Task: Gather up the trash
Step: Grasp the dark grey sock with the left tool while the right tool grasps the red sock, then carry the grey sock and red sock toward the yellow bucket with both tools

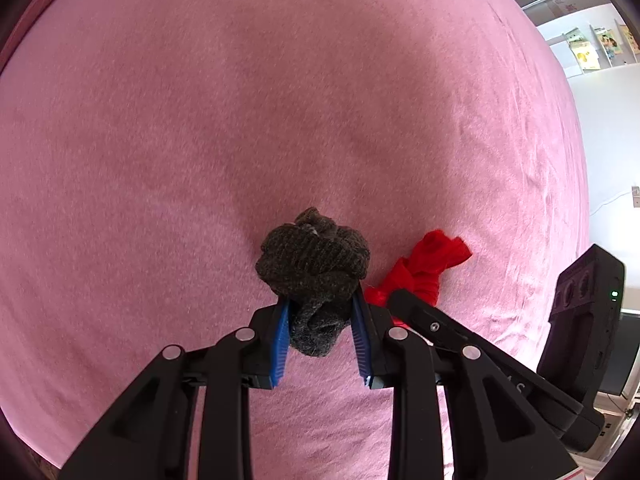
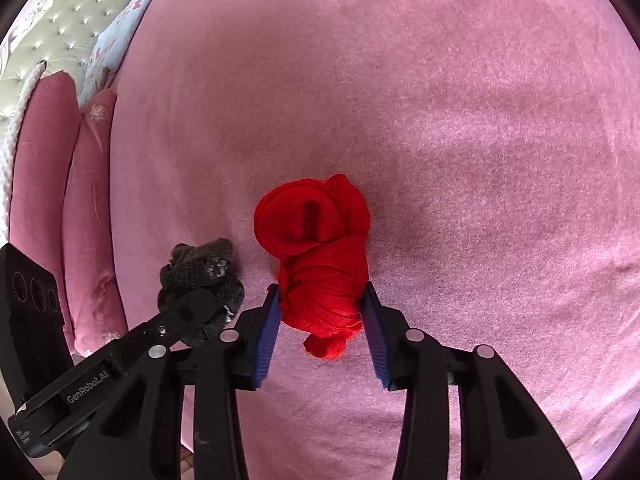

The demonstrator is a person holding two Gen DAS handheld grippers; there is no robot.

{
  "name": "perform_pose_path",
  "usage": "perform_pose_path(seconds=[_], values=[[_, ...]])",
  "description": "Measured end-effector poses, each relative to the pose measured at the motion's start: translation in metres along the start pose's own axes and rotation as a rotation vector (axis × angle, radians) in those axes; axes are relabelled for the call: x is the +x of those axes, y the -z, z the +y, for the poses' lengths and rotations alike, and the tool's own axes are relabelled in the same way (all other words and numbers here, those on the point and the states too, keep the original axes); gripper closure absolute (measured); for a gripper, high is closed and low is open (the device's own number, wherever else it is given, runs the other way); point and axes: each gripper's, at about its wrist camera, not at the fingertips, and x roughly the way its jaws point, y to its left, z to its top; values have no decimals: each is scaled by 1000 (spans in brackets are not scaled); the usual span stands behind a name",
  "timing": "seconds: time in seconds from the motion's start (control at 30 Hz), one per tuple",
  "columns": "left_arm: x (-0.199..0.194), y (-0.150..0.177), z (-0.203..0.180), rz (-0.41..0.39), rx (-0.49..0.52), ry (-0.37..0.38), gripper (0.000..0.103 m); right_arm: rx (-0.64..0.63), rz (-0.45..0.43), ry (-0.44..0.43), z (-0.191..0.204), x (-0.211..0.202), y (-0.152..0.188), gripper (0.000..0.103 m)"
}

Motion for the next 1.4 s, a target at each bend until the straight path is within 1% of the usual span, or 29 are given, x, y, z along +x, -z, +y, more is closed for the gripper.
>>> perform_pose_path(seconds=[0.1, 0.2, 0.33, 0.43, 0.63, 0.67, 0.7, 0.77, 0.8, 0.87, 0.93, 1.03, 1.07, 1.23, 1.33, 1.4], values=[[3, 2, -2, 7, 6, 6, 75, 0, -19, -4, -2, -12, 10, 67], [1, 11, -9, 21, 35, 4, 75, 5, -33, -10, -8, -26, 22, 67], [-6, 31, -23, 33, 89, 22, 75, -5, -49, 19, -16, -45, 48, 67], [-12, 51, -31, 44, 124, 38, 75, 20, -69, 30, -25, -61, 73, 67], [-21, 106, -58, 92, 262, 48, 75, 85, -132, 47, -45, -101, 135, 67], [-23, 120, -64, 105, 295, 49, 75, 101, -142, 48, -49, -108, 148, 67], [-25, 124, -67, 114, 315, 50, 75, 115, -151, 49, -52, -114, 159, 67], [-29, 148, -77, 137, 370, 54, 75, 148, -169, 54, -60, -125, 181, 66], [-30, 153, -81, 144, 388, 55, 75, 166, -177, 55, -66, -130, 193, 66], [-33, 173, -86, 160, 432, 57, 75, 198, -192, 54, -76, -138, 213, 66], [-33, 200, -90, 179, 470, 57, 75, 230, -202, 57, -86, -144, 232, 66], [-32, 223, -96, 209, 520, 56, 75, 272, -216, 54, -99, -152, 257, 66], [-30, 227, -101, 220, 537, 55, 75, 288, -221, 55, -105, -156, 266, 66], [-16, 272, -141, 259, 634, 41, 75, 359, -262, 43, -135, -177, 303, 66], [-15, 299, -157, 275, 682, 31, 75, 412, -296, 27, -161, -192, 328, 66], [-12, 321, -175, 288, 717, 26, 75, 441, -316, 26, -178, -202, 344, 66]])
